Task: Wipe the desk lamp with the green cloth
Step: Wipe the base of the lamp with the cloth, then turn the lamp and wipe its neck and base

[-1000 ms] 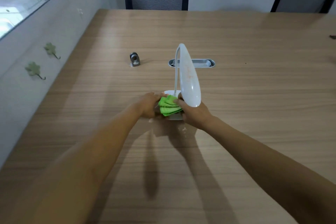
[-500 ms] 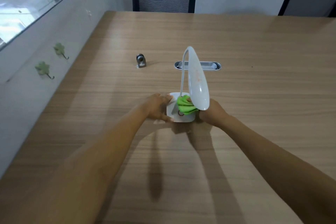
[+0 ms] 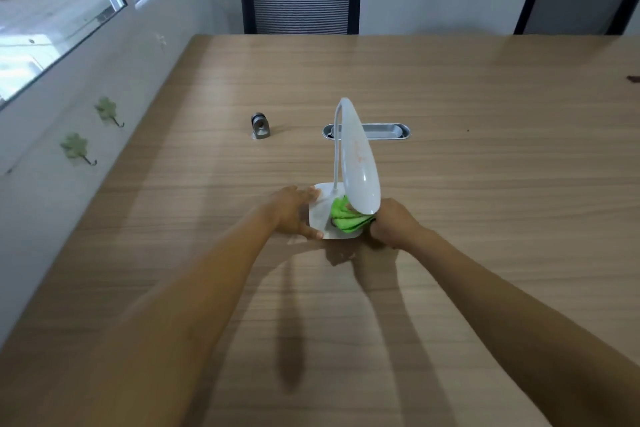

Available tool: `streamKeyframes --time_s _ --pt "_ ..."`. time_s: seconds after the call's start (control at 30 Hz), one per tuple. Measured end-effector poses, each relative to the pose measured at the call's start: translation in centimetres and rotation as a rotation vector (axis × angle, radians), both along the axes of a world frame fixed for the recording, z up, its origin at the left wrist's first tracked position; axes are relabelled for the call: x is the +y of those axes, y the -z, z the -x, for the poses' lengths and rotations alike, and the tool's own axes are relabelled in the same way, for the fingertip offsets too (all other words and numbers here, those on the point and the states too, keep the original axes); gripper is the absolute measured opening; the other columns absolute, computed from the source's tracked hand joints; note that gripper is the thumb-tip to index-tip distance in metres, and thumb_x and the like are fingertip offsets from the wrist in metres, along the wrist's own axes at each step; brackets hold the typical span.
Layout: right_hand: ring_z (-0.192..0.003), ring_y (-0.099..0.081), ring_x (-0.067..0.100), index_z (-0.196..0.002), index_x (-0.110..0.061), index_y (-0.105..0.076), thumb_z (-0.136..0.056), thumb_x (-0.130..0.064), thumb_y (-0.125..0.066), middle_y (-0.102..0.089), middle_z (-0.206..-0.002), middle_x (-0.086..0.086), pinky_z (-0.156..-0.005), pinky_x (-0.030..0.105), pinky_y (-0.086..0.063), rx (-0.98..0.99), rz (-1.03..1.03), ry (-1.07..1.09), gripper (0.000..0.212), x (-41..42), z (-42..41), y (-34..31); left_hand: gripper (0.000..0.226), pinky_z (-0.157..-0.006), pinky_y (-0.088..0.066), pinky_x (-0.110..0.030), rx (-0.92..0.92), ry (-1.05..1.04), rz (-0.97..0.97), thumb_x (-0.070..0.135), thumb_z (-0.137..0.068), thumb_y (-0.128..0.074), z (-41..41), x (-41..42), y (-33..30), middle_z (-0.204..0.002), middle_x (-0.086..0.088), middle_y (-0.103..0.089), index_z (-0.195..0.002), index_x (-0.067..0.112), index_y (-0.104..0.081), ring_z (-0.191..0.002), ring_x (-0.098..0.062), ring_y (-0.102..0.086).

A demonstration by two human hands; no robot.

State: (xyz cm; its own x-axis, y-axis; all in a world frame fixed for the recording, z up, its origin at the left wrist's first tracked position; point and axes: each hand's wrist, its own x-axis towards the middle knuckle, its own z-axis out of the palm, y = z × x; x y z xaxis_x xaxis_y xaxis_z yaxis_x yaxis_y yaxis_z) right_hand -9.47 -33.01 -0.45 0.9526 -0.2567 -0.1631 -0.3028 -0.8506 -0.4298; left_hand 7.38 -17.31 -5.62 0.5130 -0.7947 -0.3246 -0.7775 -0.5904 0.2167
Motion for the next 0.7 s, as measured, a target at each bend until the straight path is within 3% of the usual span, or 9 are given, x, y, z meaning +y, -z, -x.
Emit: streamKeyframes --time_s 0.07,0.2,0.33,0.4,0.47,0.57,0.63,0.7 --pt "-0.135 -0.041 0.026 -0.132 -0.022 -0.053 -0.078 0.009 -0.048 -0.044 -0.147 0.006 -0.108 0.026 -0.033 0.051 -0.043 -0.046 0.062 0.7 0.5 0.5 0.108 -0.112 -0.035 -0.040 -0.005 0.020 -0.002 0.077 -0.055 -0.065 -0.1 0.0 -0.1 -0.152 -0.001 -0.042 -0.146 0.024 -0.039 -0.137 -0.028 -0.040" --pt "-0.128 -0.049 0.022 -0.125 -0.021 -0.060 -0.071 0.011 -0.052 -0.055 -0.139 0.004 -0.105 0.027 -0.039 0.157 -0.052 -0.136 0.064 -0.6 3.0 -0.4 0.111 -0.112 -0.035 -0.039 -0.018 0.014 0.008 0.076 -0.054 -0.065 0.1 -0.2 -0.5 -0.152 -0.003 -0.043 -0.147 0.021 -0.038 -0.137 -0.027 -0.042" --pt "-0.125 -0.052 0.022 -0.124 -0.018 -0.061 -0.073 0.009 -0.051 -0.058 -0.135 0.006 -0.103 0.024 -0.038 0.086 -0.004 -0.076 0.059 -2.4 5.5 -2.4 0.105 -0.111 -0.036 -0.040 -0.016 -0.016 0.001 0.069 -0.060 -0.066 0.9 0.0 -1.5 -0.150 -0.006 -0.044 -0.147 0.018 -0.036 -0.134 -0.028 -0.044" --pt "-0.126 -0.052 0.024 -0.124 -0.016 -0.061 -0.073 0.014 -0.045 -0.058 -0.135 0.008 -0.104 0.025 -0.037 0.013 -0.011 -0.027 0.061 -3.0 6.2 -3.6 0.084 -0.114 -0.031 -0.040 0.073 -0.117 0.067 0.049 -0.079 -0.066 1.0 0.0 -3.0 -0.153 -0.008 -0.040 -0.149 0.014 -0.034 -0.139 -0.029 -0.039" --pt "-0.124 -0.054 0.026 -0.124 -0.017 -0.061 -0.074 0.017 -0.041 -0.058 -0.135 0.009 -0.099 0.023 -0.041 -0.066 -0.004 0.011 0.064 -3.3 6.6 -5.4 0.067 -0.117 -0.027 -0.039 0.168 -0.281 0.205 0.042 -0.092 -0.053 0.9 -0.1 -6.2 -0.157 -0.005 -0.035 -0.150 0.017 -0.033 -0.143 -0.026 -0.035" --pt "-0.109 -0.062 0.033 -0.124 -0.013 -0.061 -0.075 0.018 -0.039 -0.061 -0.131 0.010 -0.071 0.007 -0.038 -0.201 -0.029 0.062 0.062 -3.2 6.8 -8.2 0.058 -0.114 -0.030 -0.034 0.492 -0.490 0.544 0.048 -0.096 -0.042 1.3 -0.6 -13.0 -0.154 0.004 -0.038 -0.148 0.021 -0.038 -0.141 -0.020 -0.038" --pt "-0.101 -0.066 0.033 -0.122 -0.016 -0.062 -0.072 0.017 -0.039 -0.062 -0.129 0.012 -0.074 0.016 -0.047 -0.329 -0.062 0.102 0.064 -3.2 6.7 -10.1 0.065 -0.109 -0.033 -0.034 0.722 -0.547 0.719 0.057 -0.090 -0.047 1.9 -0.7 -16.7 -0.151 0.008 -0.043 -0.146 0.025 -0.040 -0.138 -0.017 -0.042" --pt "-0.088 -0.068 0.028 -0.122 -0.018 -0.062 -0.069 0.018 -0.039 -0.063 -0.127 0.011 -0.072 0.028 -0.055 -0.461 -0.105 0.102 0.068 -2.7 6.6 -12.0 0.069 -0.111 -0.032 -0.036 0.791 -0.489 0.736 0.062 -0.085 -0.049 2.2 -1.2 -18.4 -0.149 0.009 -0.045 -0.145 0.029 -0.042 -0.136 -0.015 -0.043"
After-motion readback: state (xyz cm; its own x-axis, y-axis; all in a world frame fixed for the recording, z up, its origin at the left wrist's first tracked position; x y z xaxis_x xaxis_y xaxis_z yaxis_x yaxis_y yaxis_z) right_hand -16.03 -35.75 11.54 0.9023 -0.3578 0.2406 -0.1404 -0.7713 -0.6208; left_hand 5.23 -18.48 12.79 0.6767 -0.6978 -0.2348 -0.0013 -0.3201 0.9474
